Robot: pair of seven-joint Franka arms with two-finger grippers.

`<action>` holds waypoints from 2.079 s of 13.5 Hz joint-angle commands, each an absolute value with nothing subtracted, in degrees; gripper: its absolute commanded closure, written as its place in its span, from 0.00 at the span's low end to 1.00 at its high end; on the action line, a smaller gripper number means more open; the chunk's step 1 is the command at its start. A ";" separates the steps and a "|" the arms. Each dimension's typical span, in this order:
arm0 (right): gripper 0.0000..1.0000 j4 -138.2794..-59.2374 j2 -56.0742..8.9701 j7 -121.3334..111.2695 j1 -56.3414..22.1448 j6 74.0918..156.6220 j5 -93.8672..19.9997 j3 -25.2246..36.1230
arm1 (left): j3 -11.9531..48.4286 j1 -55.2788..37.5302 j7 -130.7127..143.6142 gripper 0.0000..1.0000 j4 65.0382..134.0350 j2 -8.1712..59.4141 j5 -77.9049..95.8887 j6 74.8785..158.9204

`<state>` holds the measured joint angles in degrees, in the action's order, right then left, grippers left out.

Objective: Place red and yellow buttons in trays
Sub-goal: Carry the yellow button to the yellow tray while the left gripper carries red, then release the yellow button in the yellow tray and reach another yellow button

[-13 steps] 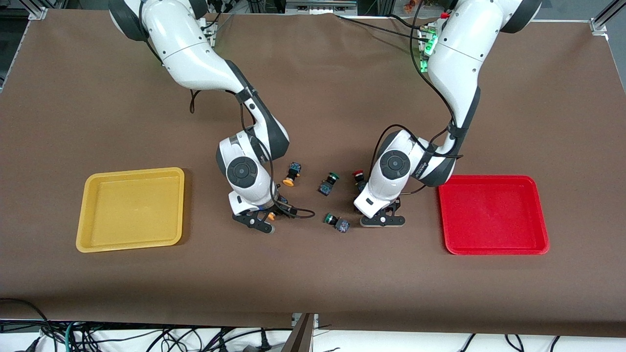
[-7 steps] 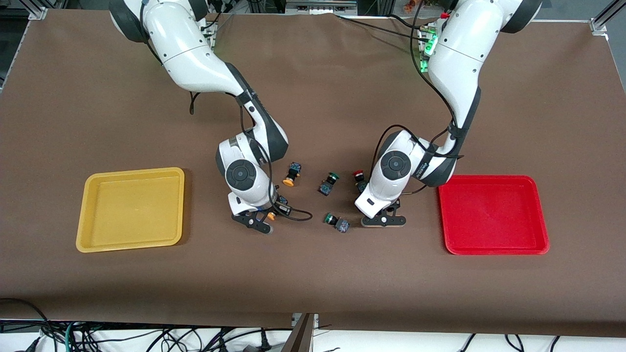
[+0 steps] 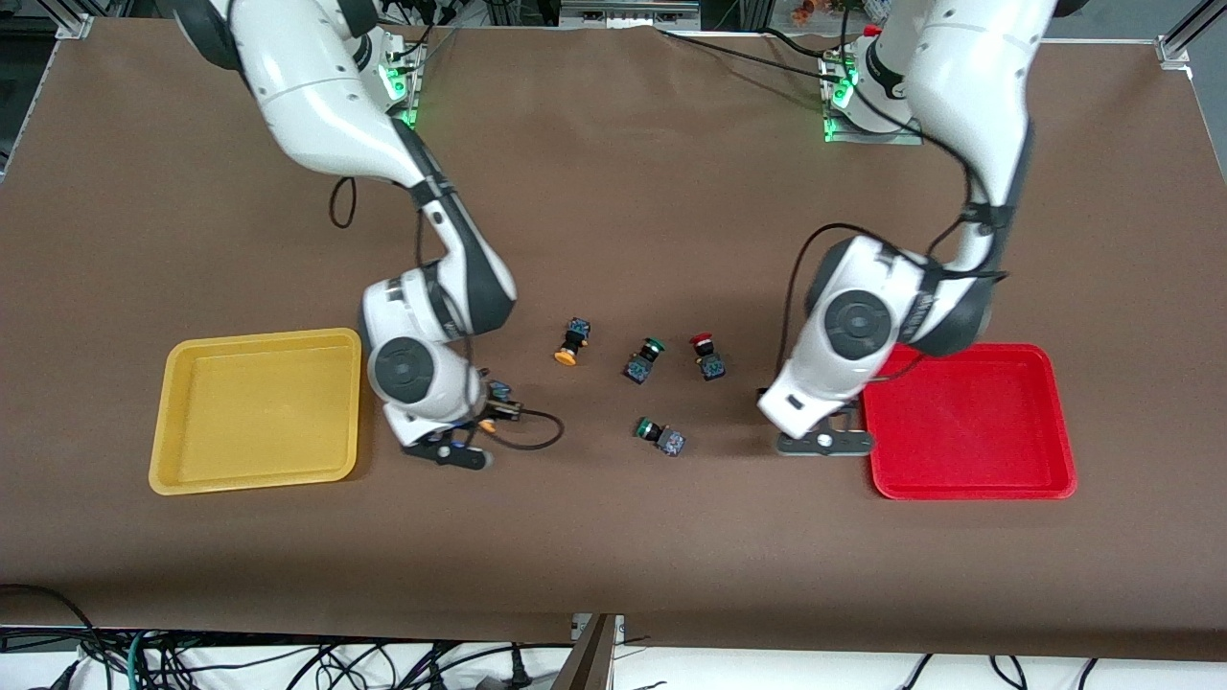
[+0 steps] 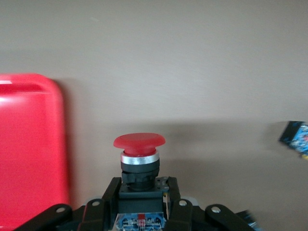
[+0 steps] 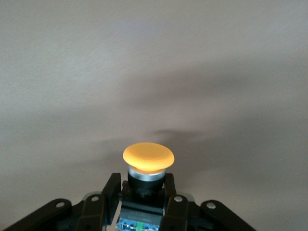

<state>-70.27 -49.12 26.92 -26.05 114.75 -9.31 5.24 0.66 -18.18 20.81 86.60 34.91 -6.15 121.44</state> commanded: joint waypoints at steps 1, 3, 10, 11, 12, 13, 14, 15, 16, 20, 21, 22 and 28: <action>1.00 -71.28 -44.66 14.38 -22.95 108.92 -9.14 6.92 | 1.23 -13.81 9.54 0.84 87.11 31.64 -7.47 117.61; 1.00 -71.98 -43.95 3.22 -22.76 103.47 -9.66 13.41 | 1.23 -10.30 1.79 0.84 86.48 31.46 -7.73 117.16; 0.71 -84.01 -44.65 -21.07 -13.63 117.41 -14.32 16.52 | 0.62 0.69 -21.60 0.83 86.84 34.88 -8.35 124.09; 0.38 -83.85 -44.56 -20.92 -13.36 117.16 -14.76 16.44 | 0.53 1.57 -24.23 0.81 86.75 36.46 -8.96 125.84; 0.21 -83.67 -44.21 -20.31 -13.79 116.98 -16.16 16.44 | 0.61 2.80 -27.56 0.81 86.75 37.69 -10.18 127.77; 0.21 -83.15 -43.86 -18.82 -14.15 116.11 -17.65 16.26 | 0.62 3.86 -29.95 0.81 86.92 38.84 -10.28 129.45; 0.19 -82.10 -43.60 -15.24 -15.19 113.58 -18.27 16.26 | 0.96 4.56 -31.01 0.80 87.62 39.11 -9.67 129.98; 0.19 -80.44 -43.16 -11.90 -16.42 111.38 -18.28 16.26 | 1.14 4.05 -31.03 0.79 88.76 39.63 -9.67 129.99; 0.19 -79.38 -42.89 -7.78 -18.35 109.18 -18.37 16.17 | 1.14 3.61 -31.11 0.76 89.20 40.07 -9.67 129.99; 0.17 -77.70 -42.80 13.39 -27.66 108.80 -23.01 13.55 | 2.19 3.52 -31.03 0.47 89.30 42.45 -9.58 129.99; 0.17 -77.26 -42.80 19.45 -30.56 108.90 -23.11 13.45 | 2.28 3.60 -30.94 0.00 89.21 42.71 -9.49 130.08; 0.17 -77.26 -42.89 24.21 -33.54 109.07 -22.77 13.45 | 2.29 4.13 -31.02 0.00 89.21 42.54 -9.58 129.99; 0.12 -83.03 -43.50 42.88 -47.63 120.38 -22.77 13.71 | 5.79 3.69 -23.15 0.00 88.24 34.56 -9.32 120.44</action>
<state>-79.22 -43.58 40.66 -45.92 116.33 -21.94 12.79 4.19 3.59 -27.54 87.37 39.78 -8.53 125.92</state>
